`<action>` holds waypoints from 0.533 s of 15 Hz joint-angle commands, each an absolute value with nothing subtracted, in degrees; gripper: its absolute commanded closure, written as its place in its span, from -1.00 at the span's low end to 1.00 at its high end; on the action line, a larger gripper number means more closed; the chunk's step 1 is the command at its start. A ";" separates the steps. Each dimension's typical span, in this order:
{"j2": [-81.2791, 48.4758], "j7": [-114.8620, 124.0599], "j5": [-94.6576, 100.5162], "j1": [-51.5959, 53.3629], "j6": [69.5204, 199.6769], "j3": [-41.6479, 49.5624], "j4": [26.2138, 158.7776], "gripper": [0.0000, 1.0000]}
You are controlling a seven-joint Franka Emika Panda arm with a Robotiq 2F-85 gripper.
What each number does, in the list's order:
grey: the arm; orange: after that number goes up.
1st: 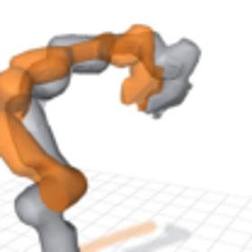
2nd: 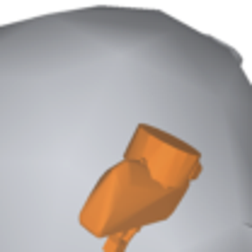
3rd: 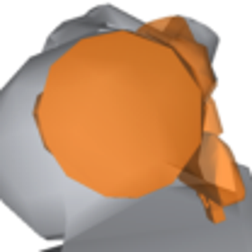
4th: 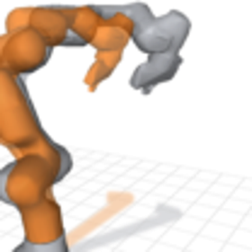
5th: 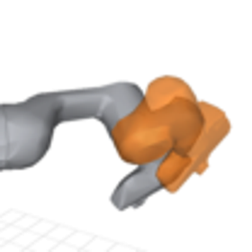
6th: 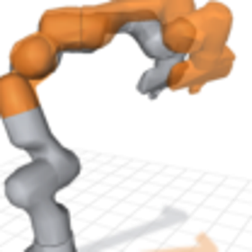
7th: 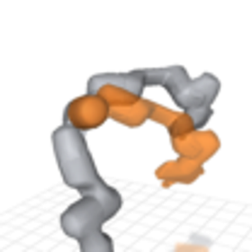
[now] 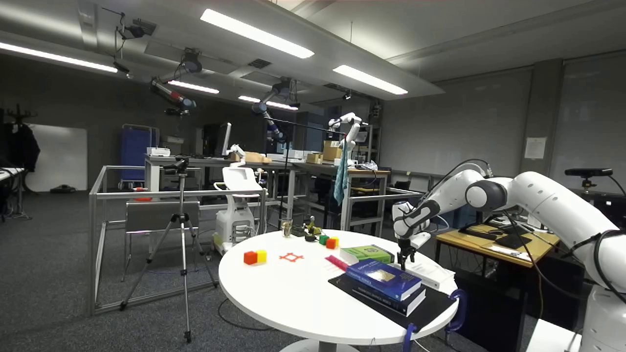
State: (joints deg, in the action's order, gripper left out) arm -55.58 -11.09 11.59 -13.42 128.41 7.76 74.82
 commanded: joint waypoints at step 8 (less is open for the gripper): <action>-56.22 -12.13 12.49 -14.33 126.70 10.52 72.54 -1.00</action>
State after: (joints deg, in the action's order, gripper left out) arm -56.17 -11.09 11.65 -13.65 128.41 9.55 73.85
